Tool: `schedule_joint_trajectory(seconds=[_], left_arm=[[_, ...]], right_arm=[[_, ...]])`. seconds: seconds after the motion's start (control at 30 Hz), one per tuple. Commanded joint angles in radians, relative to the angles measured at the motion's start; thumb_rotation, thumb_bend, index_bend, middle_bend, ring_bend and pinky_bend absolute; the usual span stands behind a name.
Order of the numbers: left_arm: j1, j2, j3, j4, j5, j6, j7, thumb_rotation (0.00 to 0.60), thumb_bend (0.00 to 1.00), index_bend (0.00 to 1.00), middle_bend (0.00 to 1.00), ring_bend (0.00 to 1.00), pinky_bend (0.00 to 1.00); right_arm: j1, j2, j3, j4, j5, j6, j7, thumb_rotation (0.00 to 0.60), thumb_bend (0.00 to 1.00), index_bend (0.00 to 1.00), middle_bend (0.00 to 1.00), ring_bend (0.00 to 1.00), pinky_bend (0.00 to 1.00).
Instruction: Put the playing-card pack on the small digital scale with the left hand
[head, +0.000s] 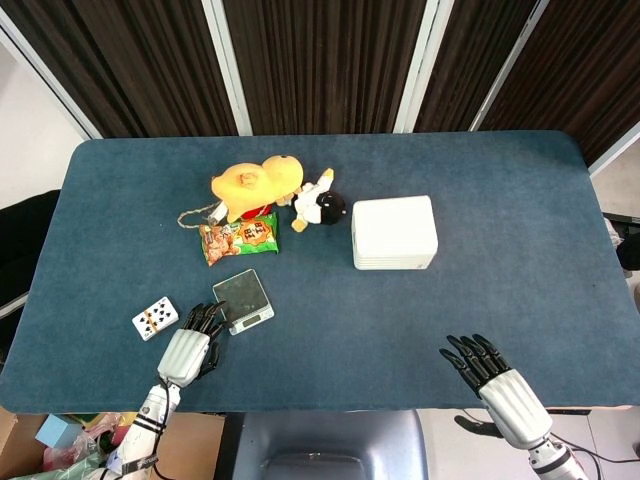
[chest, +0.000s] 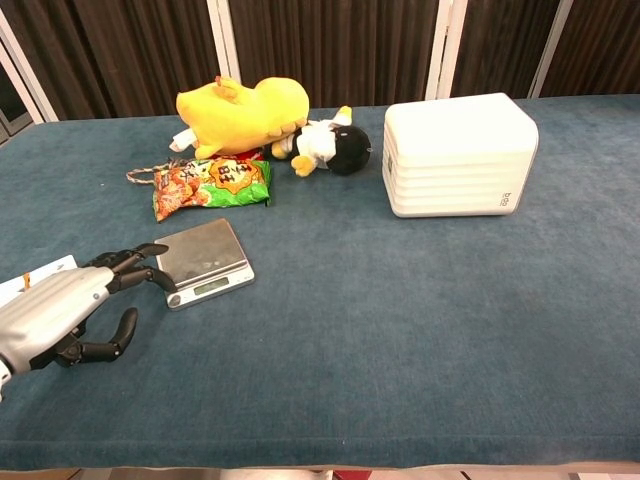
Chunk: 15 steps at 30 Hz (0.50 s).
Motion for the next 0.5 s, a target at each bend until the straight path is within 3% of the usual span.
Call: schedule_joint_trajectory(seconds=[0.03, 0.5], left_arm=[[-0.002, 0.003, 0.004, -0.009, 0.003, 0.001, 0.002, 0.6, 0.72, 0.27, 0.0, 0.0, 0.0], [-0.005, 0.009, 0.017, -0.022, -0.008, -0.016, 0.014, 0.6, 0.72, 0.27, 0.0, 0.0, 0.0]], right_arm=[[0.001, 0.0, 0.0, 0.0, 0.0, -0.003, -0.001, 0.6, 0.13, 0.0, 0.0, 0.0, 0.0], [0.0, 0.002, 0.001, 0.0, -0.002, 0.003, 0.003, 0.6, 0.13, 0.0, 0.0, 0.0, 0.0]])
